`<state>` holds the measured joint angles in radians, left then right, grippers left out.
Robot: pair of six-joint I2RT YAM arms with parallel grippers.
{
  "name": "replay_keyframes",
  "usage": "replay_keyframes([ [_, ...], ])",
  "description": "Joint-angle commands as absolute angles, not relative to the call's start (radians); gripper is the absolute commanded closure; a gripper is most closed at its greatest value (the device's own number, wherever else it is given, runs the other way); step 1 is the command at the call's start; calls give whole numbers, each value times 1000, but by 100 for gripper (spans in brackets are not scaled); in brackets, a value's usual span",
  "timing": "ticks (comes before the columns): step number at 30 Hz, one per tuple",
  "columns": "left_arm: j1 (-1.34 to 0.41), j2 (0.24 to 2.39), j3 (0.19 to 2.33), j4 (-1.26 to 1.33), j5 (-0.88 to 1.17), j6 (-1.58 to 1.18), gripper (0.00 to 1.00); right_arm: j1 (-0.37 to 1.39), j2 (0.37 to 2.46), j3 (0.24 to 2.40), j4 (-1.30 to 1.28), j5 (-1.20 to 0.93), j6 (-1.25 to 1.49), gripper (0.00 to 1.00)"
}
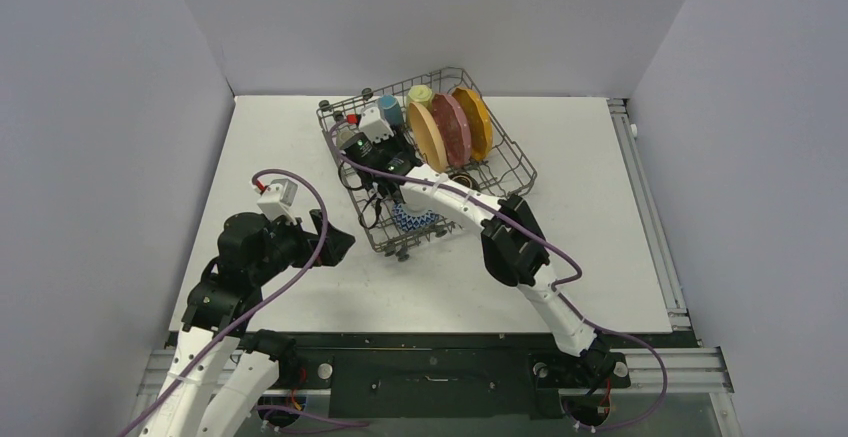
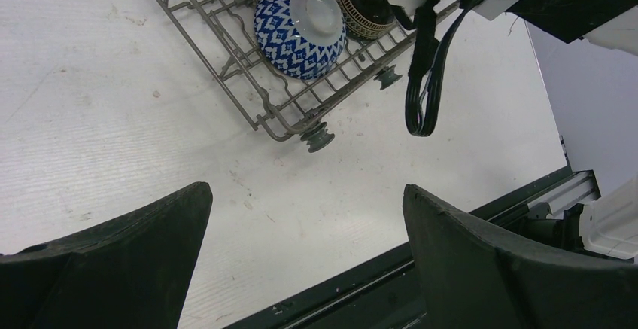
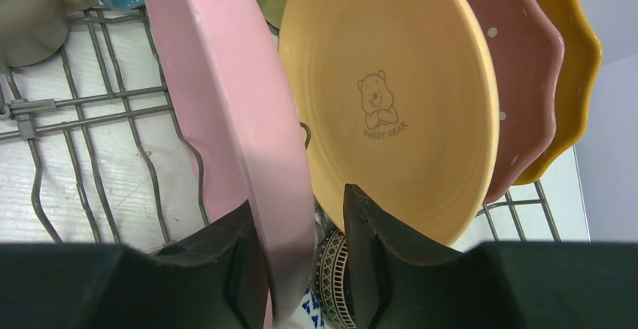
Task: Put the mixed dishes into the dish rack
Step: Insert the plate into the dish rack.
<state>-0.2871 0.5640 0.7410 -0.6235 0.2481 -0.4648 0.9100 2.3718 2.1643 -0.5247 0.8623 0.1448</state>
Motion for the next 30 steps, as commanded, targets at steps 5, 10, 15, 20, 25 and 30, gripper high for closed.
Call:
replay_keyframes([
  [5, -276, 568, 744, -558, 268, -449, 4, 903, 2362, 2211, -492, 871, 157, 60],
  [10, -275, 571, 744, -557, 271, -449, 4, 902, 2351, 2210, -497, 857, 174, 55],
  [15, -273, 569, 744, -557, 272, -448, 4, 902, 2329, 2200, -498, 828, 202, 51],
  [20, -272, 568, 742, -557, 273, -448, 4, 902, 2300, 2196, -502, 785, 241, 50],
  [25, -269, 567, 742, -556, 274, -448, 4, 902, 2273, 2187, -505, 766, 262, 49],
  [30, -265, 567, 741, -553, 278, -448, 4, 901, 2243, 2176, -511, 761, 273, 47],
])
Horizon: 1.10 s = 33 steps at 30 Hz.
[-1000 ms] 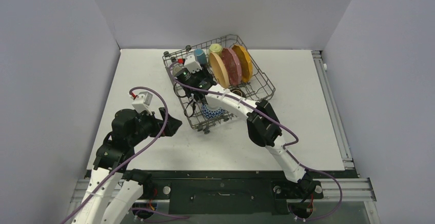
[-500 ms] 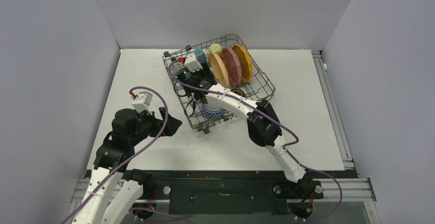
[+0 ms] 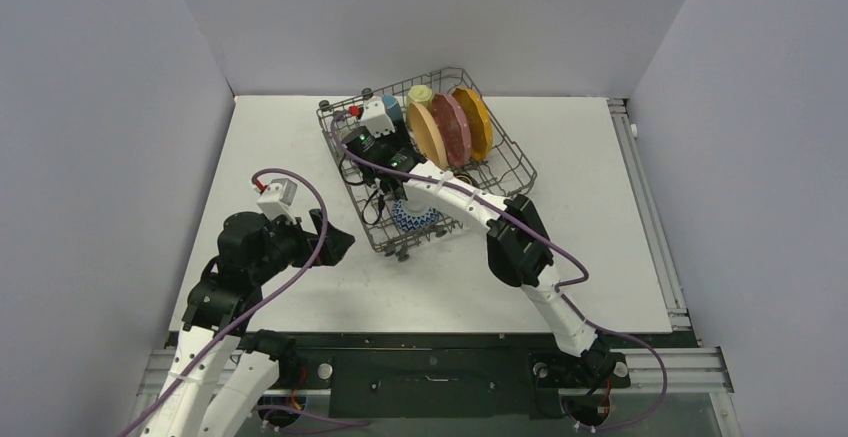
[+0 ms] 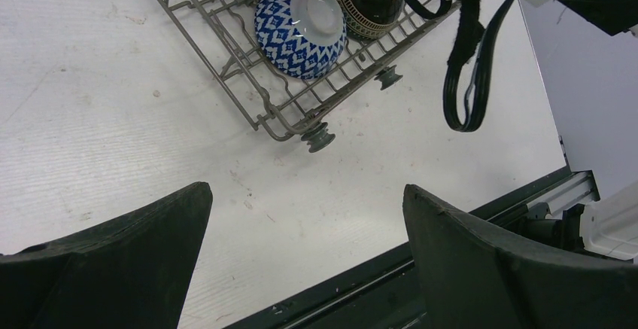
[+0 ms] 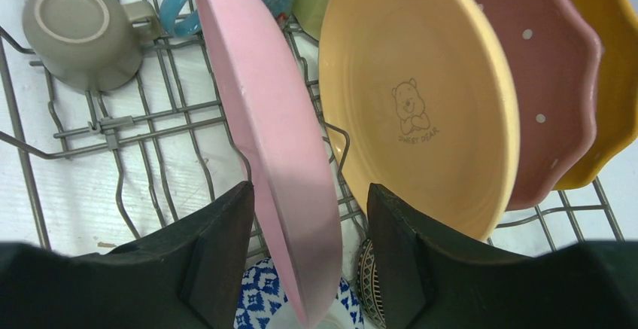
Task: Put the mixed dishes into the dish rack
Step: Insert the plate into the dish rack.
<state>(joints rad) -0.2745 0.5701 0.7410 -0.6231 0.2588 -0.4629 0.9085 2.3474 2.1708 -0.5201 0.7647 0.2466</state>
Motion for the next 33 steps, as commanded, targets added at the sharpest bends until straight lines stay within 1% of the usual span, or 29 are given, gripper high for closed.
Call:
replay_keyframes([
  [1, -263, 568, 741, -551, 281, -448, 4, 901, 2240, 2174, -511, 763, 273, 47],
  [10, -253, 573, 739, -548, 287, -449, 4, 903, 2185, 2143, -521, 760, 283, 45],
  [16, -247, 583, 739, -547, 290, -448, 4, 904, 2131, 2107, -527, 706, 305, 44],
  [22, -248, 587, 739, -545, 292, -448, 4, 913, 2029, 1993, -476, 634, 315, 44],
  [33, -247, 611, 739, -547, 289, -446, 4, 945, 1858, 1806, -457, 627, 330, 44],
])
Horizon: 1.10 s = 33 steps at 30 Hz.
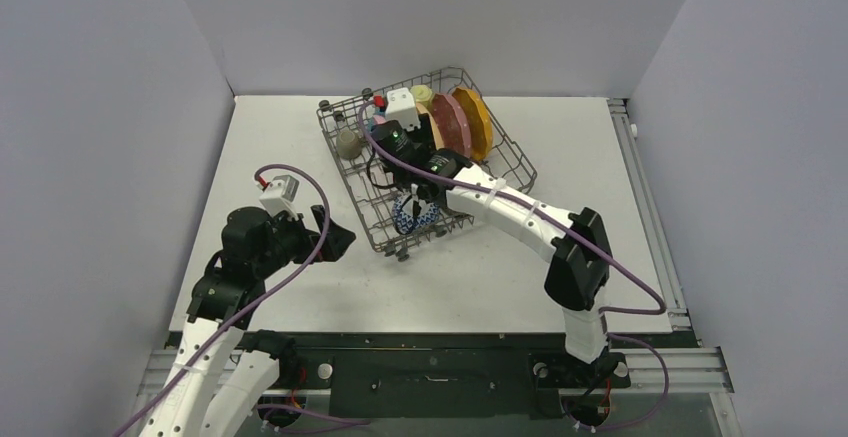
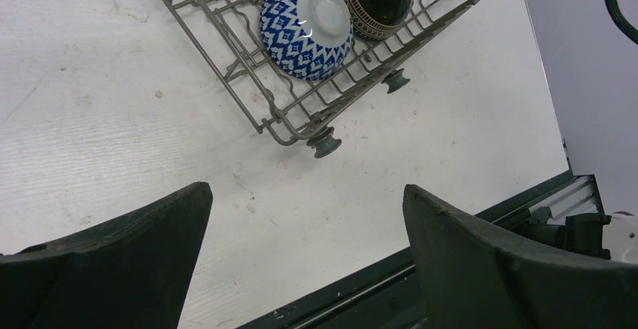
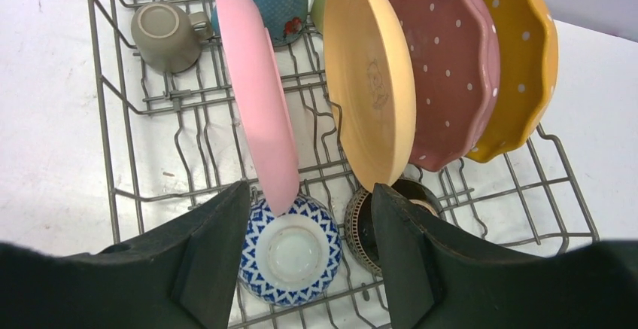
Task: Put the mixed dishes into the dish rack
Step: Insert the plate into the dish rack, then reset both arms
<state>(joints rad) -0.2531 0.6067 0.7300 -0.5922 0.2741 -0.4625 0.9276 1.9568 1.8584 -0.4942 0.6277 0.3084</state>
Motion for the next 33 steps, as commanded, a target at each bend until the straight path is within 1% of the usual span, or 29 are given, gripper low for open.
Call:
replay_keyframes([
  [1, -247, 612, 739, -548, 288, -446, 4, 950, 1833, 1778, -456, 625, 335, 44],
  [8, -248, 607, 737, -547, 288, -445, 4, 964, 1672, 1611, -423, 563, 355, 43],
  [14, -253, 604, 736, -550, 281, -446, 4, 999, 1508, 1446, -394, 565, 367, 43],
  [21, -264, 606, 738, -551, 288, -445, 4, 1021, 1253, 1209, -354, 567, 385, 39],
  [28, -268, 621, 740, -547, 320, -444, 4, 1035, 997, 974, -339, 589, 412, 38],
  [33, -271, 624, 743, -550, 322, -442, 4, 1039, 864, 853, -351, 596, 428, 38],
])
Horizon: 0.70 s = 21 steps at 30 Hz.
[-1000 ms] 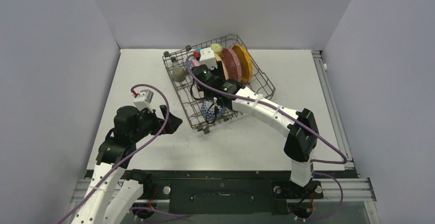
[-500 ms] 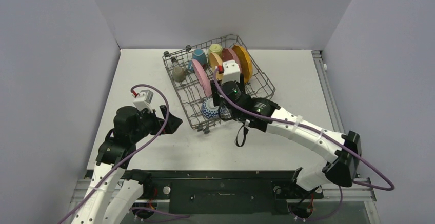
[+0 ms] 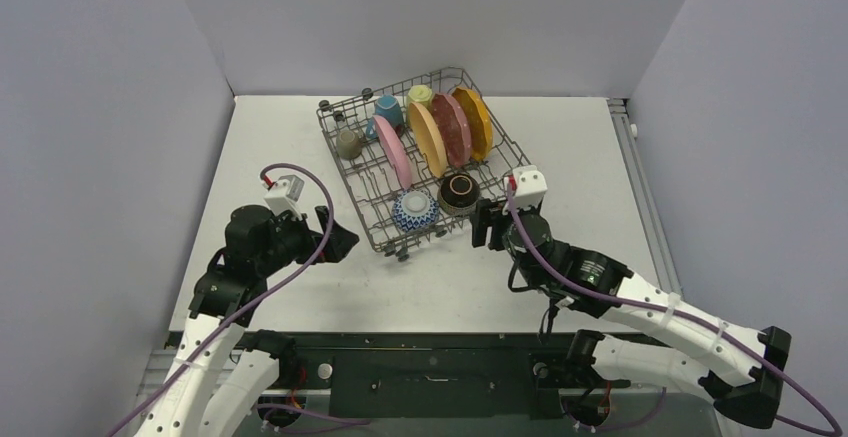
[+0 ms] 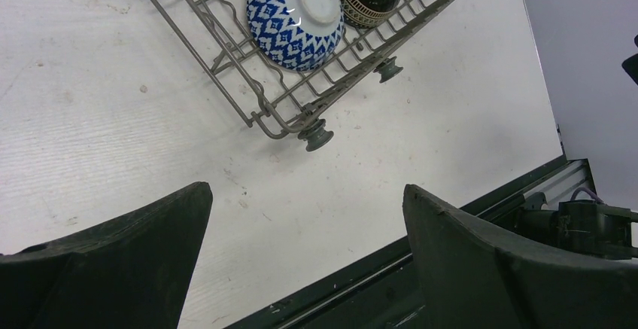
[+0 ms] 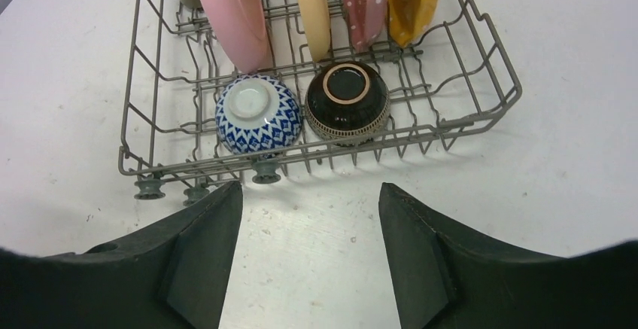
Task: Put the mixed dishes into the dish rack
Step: Reset both arms
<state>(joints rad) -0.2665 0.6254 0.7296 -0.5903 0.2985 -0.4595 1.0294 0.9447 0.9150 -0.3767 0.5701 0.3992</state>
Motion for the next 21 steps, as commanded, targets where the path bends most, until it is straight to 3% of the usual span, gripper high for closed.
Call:
replay_keyframes([
  [1, -271, 618, 744, -550, 320, -442, 4, 1040, 830, 828, -354, 596, 431, 38],
  [21, -273, 549, 736, -539, 269, -443, 4, 1046, 488, 639, -366, 593, 352, 37],
])
